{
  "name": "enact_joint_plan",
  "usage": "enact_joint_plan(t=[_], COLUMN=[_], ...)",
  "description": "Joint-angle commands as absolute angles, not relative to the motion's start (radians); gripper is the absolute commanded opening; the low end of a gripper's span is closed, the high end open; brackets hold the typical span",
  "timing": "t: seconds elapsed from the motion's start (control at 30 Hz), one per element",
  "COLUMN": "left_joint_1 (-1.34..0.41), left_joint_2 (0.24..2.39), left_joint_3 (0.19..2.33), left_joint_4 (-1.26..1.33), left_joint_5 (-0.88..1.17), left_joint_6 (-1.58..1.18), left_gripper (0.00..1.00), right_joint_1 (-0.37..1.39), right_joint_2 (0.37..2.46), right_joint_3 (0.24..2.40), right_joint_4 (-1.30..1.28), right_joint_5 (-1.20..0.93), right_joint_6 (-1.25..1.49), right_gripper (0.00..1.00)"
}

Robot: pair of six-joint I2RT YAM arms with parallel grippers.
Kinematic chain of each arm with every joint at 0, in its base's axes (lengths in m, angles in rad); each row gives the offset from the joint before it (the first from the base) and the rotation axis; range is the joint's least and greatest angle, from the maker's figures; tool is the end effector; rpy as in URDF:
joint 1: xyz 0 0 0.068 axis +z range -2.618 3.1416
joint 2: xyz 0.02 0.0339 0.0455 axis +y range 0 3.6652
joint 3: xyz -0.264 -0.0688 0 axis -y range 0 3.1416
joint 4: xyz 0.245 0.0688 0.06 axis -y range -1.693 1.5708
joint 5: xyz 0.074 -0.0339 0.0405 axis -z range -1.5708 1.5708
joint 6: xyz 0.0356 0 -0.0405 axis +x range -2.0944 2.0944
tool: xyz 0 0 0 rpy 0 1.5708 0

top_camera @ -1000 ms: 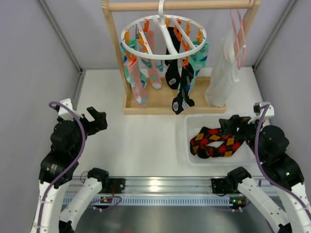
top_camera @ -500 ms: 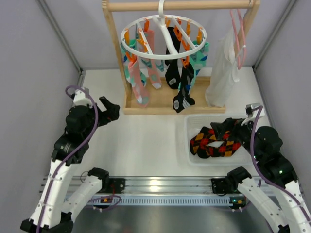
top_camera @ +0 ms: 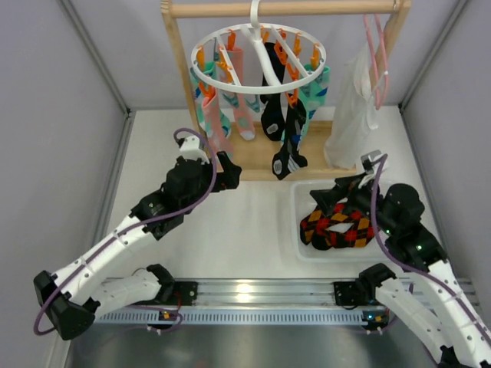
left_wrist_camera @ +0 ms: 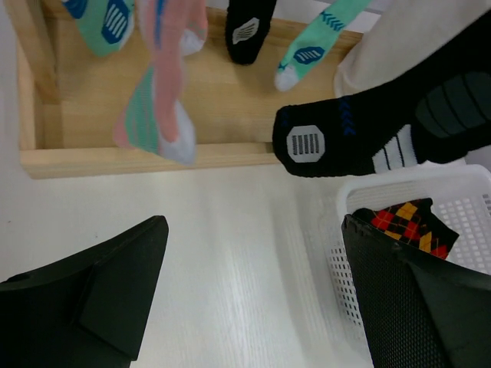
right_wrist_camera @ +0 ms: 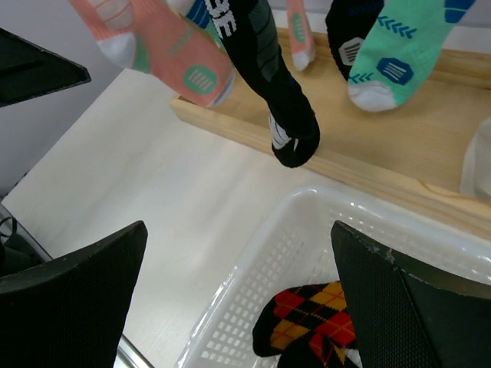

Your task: Remove the socks clipped to the hanger

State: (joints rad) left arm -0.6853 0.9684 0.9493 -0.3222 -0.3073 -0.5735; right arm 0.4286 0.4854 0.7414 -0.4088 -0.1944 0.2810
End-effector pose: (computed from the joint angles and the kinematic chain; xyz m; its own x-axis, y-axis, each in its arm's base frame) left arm 0.1758 -0.1298 0.3502 -0.4253 -0.3203 -0.8465 0.1808 0.8864 -0.4262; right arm 0.1026 0.0545 0.3402 -0.2943 0.1647 -0.9414 -0.5202 0.7987 0.3023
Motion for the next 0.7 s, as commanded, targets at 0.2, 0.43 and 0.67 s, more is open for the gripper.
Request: enact_joint_plan(t=[0.2, 0.43, 0.67], left_joint_1=[-0.931, -1.012, -1.032], left_joint_2=[0.966, 0.939, 0.968], left_joint_3=[0.954, 0.968, 1.034], left_joint_4=[-0.225, -0.225, -0.225], left_joint_5=[-0.476, -0.443, -0.42], left_joint_6=[-0.618, -0.607, -0.555], left_gripper=[0.99, 0.99, 0.99], right_joint_1=[0.416, 0.416, 0.431], right_joint_2=[0.878, 1.135, 1.166], right_joint_3=[0.695, 0.713, 0.64], right_joint_4=[0.177, 0.42, 0.693], right_joint_5=[-0.249, -0.253, -0.371], right_joint_6=[0.108, 0.037, 0.113], right_gripper=[0.97, 0.7, 0.33])
